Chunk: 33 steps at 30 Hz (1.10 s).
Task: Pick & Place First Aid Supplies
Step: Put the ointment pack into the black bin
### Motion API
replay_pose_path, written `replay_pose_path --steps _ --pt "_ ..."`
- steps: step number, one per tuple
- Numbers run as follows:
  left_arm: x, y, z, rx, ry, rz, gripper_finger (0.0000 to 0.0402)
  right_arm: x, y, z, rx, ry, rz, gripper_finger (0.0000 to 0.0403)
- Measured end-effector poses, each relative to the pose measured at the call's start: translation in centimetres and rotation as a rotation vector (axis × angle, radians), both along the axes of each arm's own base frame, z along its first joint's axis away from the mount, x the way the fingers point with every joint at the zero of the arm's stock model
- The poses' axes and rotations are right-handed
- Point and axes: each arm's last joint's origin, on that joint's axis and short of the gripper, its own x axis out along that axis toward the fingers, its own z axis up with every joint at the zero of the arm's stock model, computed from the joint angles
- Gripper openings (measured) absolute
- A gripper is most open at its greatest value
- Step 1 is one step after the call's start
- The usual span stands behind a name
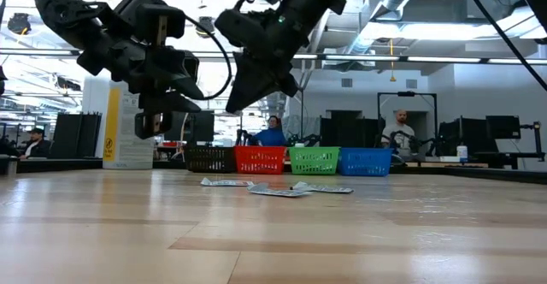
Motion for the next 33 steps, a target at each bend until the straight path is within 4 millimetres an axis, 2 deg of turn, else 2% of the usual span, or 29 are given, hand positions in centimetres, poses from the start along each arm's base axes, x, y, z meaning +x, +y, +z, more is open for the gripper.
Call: replay_pose_path --steps 18,26,33 --pt "0.1 0.0 0.1 -0.015 -0.002 0.026 0.0089 1.0 0.2 0.9 0.019 -0.138 0.015 0.0" --pt "0.3 0.1 0.5 0.008 -0.058 0.031 0.0089 1.1 0.2 1.0 0.018 -0.154 0.014 0.0" --pt "0.5 -0.7 0.5 0.111 -0.083 0.016 0.0087 1.2 0.3 1.1 0.018 -0.161 0.016 0.0"
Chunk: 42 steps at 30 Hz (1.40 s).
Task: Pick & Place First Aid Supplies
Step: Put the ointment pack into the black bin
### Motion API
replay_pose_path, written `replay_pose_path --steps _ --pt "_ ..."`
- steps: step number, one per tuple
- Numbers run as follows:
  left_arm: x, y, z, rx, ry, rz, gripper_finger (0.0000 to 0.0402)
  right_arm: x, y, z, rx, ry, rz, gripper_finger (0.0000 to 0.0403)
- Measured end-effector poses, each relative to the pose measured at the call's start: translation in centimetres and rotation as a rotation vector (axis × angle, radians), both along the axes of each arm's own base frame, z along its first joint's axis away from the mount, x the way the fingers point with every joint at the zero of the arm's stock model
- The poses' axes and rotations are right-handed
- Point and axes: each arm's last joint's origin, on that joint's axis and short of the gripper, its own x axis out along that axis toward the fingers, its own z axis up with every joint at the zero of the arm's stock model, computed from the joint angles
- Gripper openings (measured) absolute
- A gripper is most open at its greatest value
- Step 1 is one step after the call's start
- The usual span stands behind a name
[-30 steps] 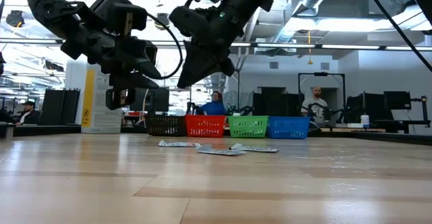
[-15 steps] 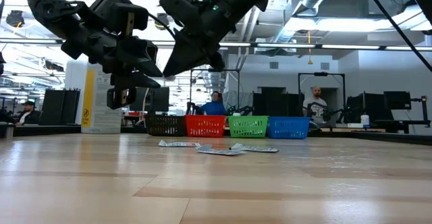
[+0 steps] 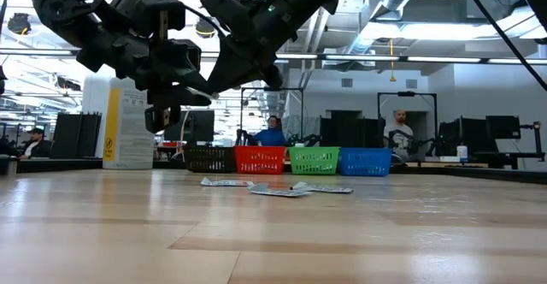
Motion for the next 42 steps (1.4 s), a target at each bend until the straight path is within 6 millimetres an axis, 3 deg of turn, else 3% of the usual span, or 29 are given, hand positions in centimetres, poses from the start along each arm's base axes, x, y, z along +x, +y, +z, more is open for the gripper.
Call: replay_pose_path --steps 12,26,42 --pt "0.1 -0.6 0.0 0.01 0.001 -0.01 0.0009 0.1 0.1 0.2 0.004 -0.02 0.005 0.0009" --pt "0.1 -0.4 -0.1 0.083 -0.007 0.019 0.0008 -0.3 0.1 -0.2 -0.005 0.037 0.008 0.0107" --pt "-0.1 1.6 -0.1 0.166 -0.011 0.099 0.001 -1.8 0.2 -1.4 -0.027 0.243 0.038 0.0141"
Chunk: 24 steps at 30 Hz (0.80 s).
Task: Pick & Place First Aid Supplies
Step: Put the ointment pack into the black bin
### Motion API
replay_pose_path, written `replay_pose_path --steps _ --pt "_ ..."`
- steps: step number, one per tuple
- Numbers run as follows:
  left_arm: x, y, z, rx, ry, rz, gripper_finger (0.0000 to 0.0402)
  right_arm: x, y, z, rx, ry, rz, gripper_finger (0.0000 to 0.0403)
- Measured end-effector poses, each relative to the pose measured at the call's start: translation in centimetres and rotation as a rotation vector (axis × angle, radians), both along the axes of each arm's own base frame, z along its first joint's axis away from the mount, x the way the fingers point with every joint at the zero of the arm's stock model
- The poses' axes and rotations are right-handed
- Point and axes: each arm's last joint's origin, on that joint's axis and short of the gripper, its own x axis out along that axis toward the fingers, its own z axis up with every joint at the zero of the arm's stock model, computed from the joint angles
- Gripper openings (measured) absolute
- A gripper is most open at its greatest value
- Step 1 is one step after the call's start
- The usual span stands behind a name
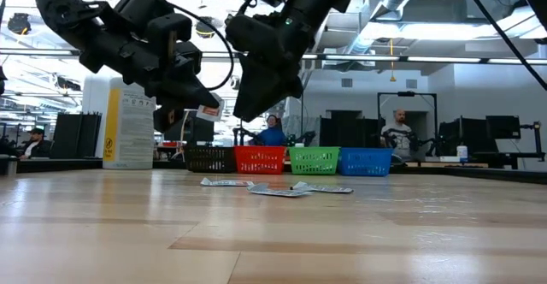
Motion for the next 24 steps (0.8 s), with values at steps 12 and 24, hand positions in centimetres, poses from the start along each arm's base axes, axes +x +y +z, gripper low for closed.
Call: replay_pose_path --steps 12,24 --pt "-0.9 3.5 0.0 -0.039 -0.01 0.088 0.0007 -0.1 0.7 0.0 -0.103 0.009 0.018 0.0098" --pt "-1.1 7.0 1.8 0.051 -0.071 0.192 0.0006 -4.9 -0.1 1.3 -0.206 0.081 -0.054 0.0098"
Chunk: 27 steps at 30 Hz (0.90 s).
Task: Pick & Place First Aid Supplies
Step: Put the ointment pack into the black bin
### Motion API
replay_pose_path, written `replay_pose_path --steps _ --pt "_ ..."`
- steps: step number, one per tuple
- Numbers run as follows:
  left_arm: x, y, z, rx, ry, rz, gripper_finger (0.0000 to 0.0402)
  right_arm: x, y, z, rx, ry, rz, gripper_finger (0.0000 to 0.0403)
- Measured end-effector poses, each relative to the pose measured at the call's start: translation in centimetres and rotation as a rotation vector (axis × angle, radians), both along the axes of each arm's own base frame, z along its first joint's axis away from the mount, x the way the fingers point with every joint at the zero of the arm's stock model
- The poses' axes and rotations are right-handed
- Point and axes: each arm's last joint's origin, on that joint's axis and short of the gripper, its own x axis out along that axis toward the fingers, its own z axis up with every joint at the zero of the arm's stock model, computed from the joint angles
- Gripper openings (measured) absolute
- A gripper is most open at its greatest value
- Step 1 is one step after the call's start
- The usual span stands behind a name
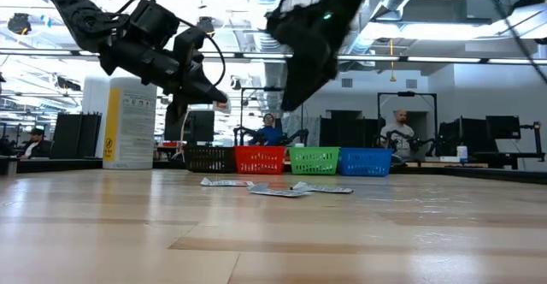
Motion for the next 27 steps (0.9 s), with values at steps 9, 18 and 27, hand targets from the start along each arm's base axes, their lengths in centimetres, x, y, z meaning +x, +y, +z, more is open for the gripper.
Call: replay_pose_path --steps 9,18,27 --pt "-1.3 3.0 0.4 0.121 0.02 0.134 0.0007 -10.0 -0.2 0.0 0.169 -0.364 -0.248 0.0098" --pt "-2.9 6.5 -0.9 0.231 0.103 0.315 0.001 -12.2 1.0 -0.7 0.268 -0.487 -0.276 0.0098" --pt "-2.2 7.8 -2.5 0.263 0.128 0.311 0.0026 -11.4 1.2 -2.7 0.256 -0.415 -0.292 0.0098"
